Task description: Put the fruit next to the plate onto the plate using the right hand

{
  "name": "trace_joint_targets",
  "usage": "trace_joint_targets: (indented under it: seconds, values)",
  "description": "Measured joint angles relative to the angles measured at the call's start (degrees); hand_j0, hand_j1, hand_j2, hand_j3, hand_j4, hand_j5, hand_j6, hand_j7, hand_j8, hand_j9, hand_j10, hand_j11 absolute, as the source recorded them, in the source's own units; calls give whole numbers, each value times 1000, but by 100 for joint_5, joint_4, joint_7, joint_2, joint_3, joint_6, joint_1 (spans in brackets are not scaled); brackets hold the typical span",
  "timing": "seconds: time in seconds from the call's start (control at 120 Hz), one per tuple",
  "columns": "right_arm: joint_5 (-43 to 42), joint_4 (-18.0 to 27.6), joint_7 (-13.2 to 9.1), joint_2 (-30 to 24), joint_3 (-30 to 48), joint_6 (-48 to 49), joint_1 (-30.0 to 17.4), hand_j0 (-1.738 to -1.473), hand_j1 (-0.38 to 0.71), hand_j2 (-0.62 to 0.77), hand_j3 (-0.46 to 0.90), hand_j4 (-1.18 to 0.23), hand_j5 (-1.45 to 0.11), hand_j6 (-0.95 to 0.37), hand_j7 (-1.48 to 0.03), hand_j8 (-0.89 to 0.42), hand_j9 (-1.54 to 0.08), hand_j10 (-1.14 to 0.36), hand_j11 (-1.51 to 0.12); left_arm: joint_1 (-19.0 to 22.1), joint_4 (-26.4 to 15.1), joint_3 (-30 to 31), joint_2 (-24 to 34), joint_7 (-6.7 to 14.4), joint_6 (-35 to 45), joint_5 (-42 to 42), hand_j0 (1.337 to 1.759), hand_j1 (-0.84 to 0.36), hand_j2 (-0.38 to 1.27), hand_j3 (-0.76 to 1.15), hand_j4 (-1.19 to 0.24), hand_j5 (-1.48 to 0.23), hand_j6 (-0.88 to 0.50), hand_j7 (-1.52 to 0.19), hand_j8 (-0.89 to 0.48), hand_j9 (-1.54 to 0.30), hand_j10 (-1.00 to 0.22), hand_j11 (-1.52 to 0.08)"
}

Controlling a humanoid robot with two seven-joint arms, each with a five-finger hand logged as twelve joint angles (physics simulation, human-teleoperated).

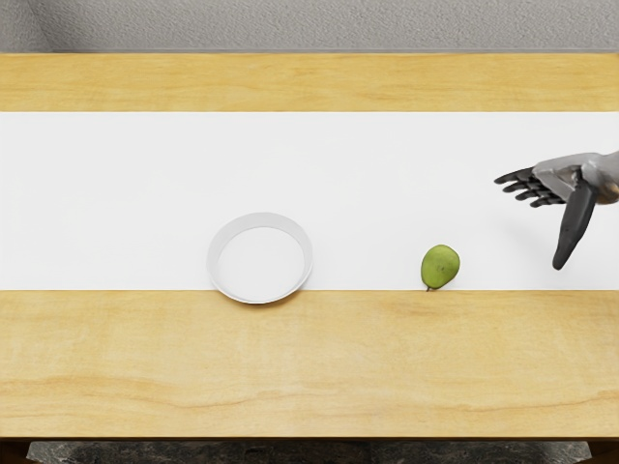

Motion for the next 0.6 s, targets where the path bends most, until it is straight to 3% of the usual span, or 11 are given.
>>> trace_joint_targets:
  seconds: [0.242, 0.342, 0.442, 0.6]
  values:
    - [115, 17, -27, 22, 53, 0, 179, -1658, -349, 0, 0, -5, -1, -6, 0, -5, 0, -4, 0, 0, 0, 0, 0, 0, 0, 0, 1658, 330, 3, 0, -16, -21, -16, -21, -16, -21, -16, -21]
    - [112, 144, -443, 41, 79, 0, 335, -1658, -349, 0, 0, -5, -1, -6, 0, -5, 0, -4, 0, 0, 0, 0, 0, 0, 0, 0, 1658, 330, 3, 0, -16, -21, -16, -21, -16, -21, -16, -21]
    - [-77, 699, -680, 74, 181, 0, 511, -1658, -349, 0, 0, -5, -1, -6, 0, -5, 0, -4, 0, 0, 0, 0, 0, 0, 0, 0, 1658, 330, 3, 0, -16, -21, -16, -21, -16, -21, -16, -21]
    - [-965, 1867, -794, 75, 405, -1, 572, -1658, -349, 0, 0, -4, -1, -6, 0, -5, 0, -3, 0, 0, 0, 1, 0, 0, 0, 0, 1658, 330, 3, 0, -16, -21, -16, -21, -16, -21, -16, -21]
